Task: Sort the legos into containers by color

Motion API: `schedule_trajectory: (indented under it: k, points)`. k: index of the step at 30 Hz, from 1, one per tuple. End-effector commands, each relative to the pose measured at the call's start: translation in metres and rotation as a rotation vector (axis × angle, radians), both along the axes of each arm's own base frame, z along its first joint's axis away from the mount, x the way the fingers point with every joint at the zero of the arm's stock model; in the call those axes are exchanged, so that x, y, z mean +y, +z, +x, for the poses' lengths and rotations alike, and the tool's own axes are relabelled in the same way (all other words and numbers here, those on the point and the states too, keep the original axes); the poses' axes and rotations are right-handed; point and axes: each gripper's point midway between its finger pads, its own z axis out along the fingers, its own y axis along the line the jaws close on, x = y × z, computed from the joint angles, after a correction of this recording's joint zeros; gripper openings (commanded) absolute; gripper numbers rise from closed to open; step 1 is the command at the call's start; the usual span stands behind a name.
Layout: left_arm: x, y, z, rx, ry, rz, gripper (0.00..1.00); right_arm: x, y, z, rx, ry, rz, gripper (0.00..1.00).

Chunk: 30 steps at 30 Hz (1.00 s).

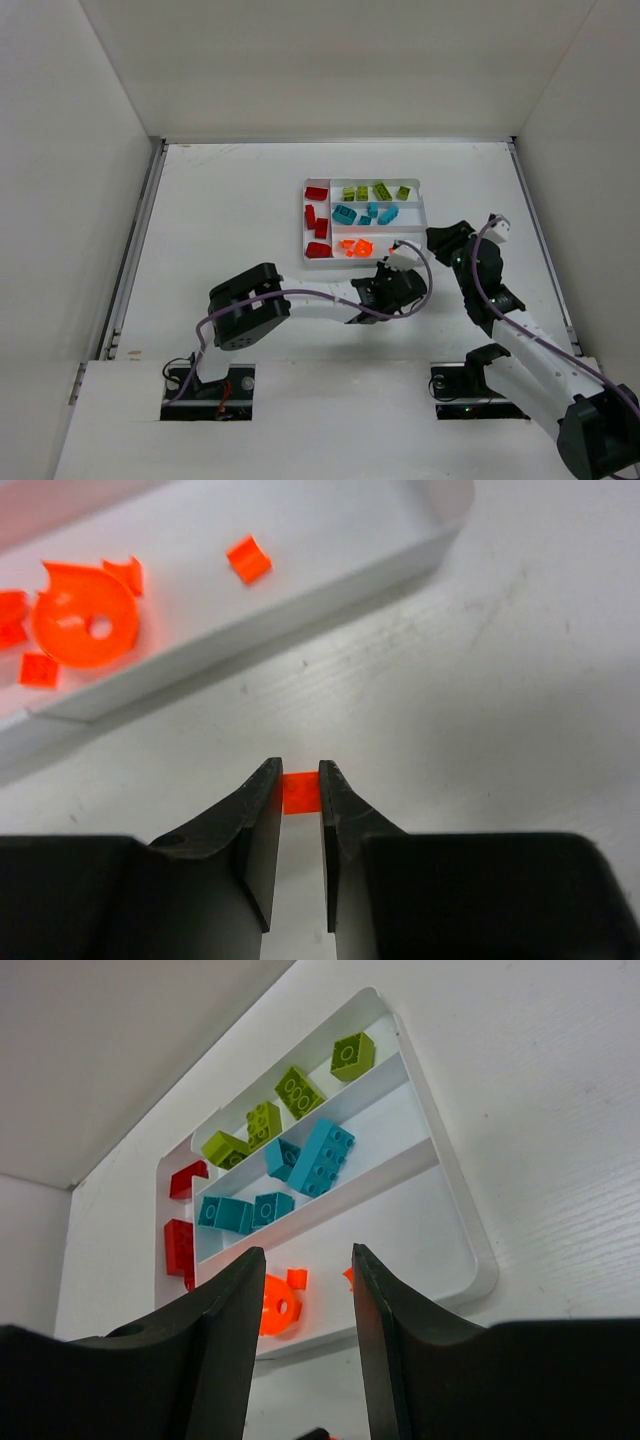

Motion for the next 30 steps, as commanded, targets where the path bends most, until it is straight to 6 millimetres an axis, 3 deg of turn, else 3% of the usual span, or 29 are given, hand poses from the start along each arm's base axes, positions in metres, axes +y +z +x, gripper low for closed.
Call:
schedule_trajectory:
  k: [1, 6, 10, 14, 18, 22, 26, 30]
  points:
    - [0.005, 0.045, 0.031, -0.068, 0.054, -0.095, 0.13, -0.002, 0.011, 0.004, -0.045, -0.01, 0.023, 0.46]
    - [0.012, 0.067, 0.072, -0.132, 0.096, -0.127, 0.13, -0.001, 0.009, 0.005, -0.038, -0.01, 0.026, 0.46]
    - [0.018, 0.073, 0.105, -0.162, 0.13, -0.14, 0.15, -0.001, 0.008, 0.005, -0.034, -0.007, 0.026, 0.46]
    - [0.018, 0.074, 0.123, -0.164, 0.133, -0.146, 0.26, 0.001, 0.005, 0.006, -0.027, -0.001, 0.025, 0.46]
    - [0.021, 0.083, 0.122, -0.171, 0.133, -0.161, 0.38, 0.002, 0.004, 0.007, -0.024, 0.002, 0.024, 0.47]
    - [0.035, 0.092, 0.112, -0.178, 0.137, -0.164, 0.41, 0.002, 0.003, 0.008, -0.018, 0.002, 0.022, 0.46]
    - [0.066, 0.098, 0.104, -0.17, 0.176, -0.181, 0.42, 0.002, -0.001, 0.01, -0.008, -0.002, 0.016, 0.43]
    - [0.11, 0.099, 0.097, -0.15, 0.247, -0.214, 0.45, 0.001, -0.003, 0.011, -0.001, -0.007, 0.008, 0.32]
